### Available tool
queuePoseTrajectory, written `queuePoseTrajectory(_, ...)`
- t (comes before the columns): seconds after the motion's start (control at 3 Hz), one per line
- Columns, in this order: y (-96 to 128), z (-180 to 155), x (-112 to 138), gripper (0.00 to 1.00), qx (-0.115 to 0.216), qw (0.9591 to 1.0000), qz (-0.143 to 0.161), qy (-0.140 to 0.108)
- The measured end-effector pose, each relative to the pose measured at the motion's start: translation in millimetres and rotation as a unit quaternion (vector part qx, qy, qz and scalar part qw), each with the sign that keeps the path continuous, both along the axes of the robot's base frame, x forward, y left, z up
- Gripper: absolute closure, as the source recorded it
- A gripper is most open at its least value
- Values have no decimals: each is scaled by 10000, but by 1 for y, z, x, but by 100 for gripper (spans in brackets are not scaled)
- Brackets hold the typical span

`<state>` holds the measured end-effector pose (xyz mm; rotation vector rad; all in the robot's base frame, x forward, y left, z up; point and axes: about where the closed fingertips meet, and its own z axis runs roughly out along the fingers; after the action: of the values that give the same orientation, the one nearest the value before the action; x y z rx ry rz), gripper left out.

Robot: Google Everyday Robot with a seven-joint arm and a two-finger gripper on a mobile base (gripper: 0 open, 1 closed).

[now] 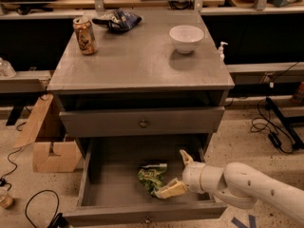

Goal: Place green jalapeno chip bag into middle drawer

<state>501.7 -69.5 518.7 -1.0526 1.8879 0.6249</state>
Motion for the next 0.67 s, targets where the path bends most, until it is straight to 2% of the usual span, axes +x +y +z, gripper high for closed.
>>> queuePoseTrajectory(0.33,-31,44,-18,0,-51,9991,-171,-385)
queuePoseTrajectory(0.67,-59,101,-13,0,-60,9961,-210,-854)
